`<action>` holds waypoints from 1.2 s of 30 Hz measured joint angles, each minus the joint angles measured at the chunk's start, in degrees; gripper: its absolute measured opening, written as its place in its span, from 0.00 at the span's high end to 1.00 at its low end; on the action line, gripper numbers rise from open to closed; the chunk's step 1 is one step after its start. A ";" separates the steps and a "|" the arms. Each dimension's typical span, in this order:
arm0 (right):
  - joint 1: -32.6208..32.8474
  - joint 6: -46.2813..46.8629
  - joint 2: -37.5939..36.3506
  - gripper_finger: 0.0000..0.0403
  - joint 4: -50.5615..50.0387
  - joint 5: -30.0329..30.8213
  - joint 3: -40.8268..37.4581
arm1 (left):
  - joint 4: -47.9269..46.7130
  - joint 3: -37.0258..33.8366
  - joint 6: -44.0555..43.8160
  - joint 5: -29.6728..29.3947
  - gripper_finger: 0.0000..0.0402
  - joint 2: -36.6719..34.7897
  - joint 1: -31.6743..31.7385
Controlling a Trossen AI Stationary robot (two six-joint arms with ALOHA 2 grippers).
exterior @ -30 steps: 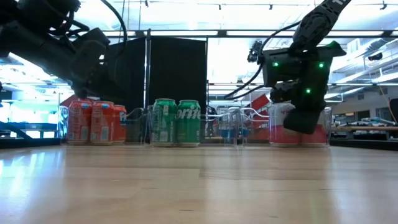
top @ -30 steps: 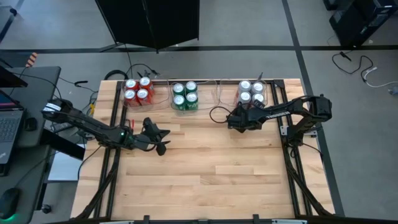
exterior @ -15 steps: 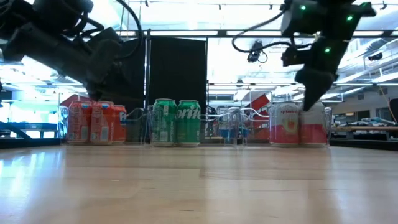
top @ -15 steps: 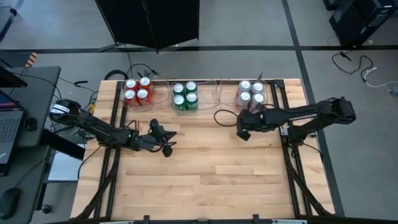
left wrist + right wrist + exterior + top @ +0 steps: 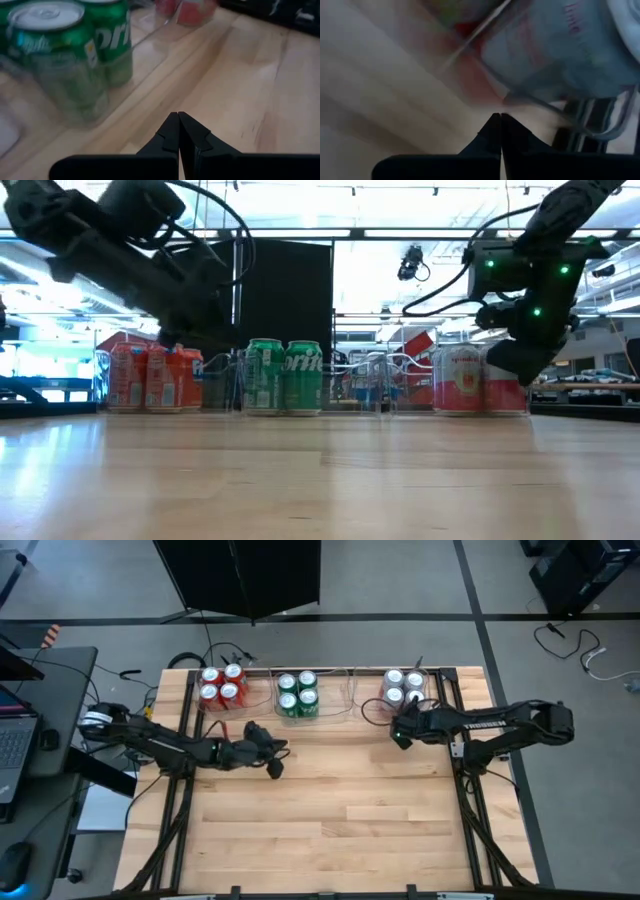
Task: Sort soda cans
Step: Move the transparent bin with sorted pink/white soda cans to the top right
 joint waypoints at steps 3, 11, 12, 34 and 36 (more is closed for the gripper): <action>-1.70 -1.70 0.04 1.00 0.65 1.42 0.71 | 4.69 0.12 3.34 3.40 1.00 1.61 2.87; 2.70 -3.90 -1.07 1.00 1.26 2.71 5.19 | -0.60 7.02 9.76 1.74 1.00 8.92 8.94; 3.63 -3.94 -1.35 1.00 1.26 2.67 5.48 | -1.77 7.72 9.82 0.82 1.00 9.73 9.68; 15.17 -5.08 -4.11 1.00 7.29 0.51 6.93 | -1.25 8.96 12.98 1.58 1.00 13.01 21.30; 15.17 -5.14 -4.11 1.00 7.10 0.51 6.93 | -4.53 8.94 12.82 1.35 1.00 10.22 20.26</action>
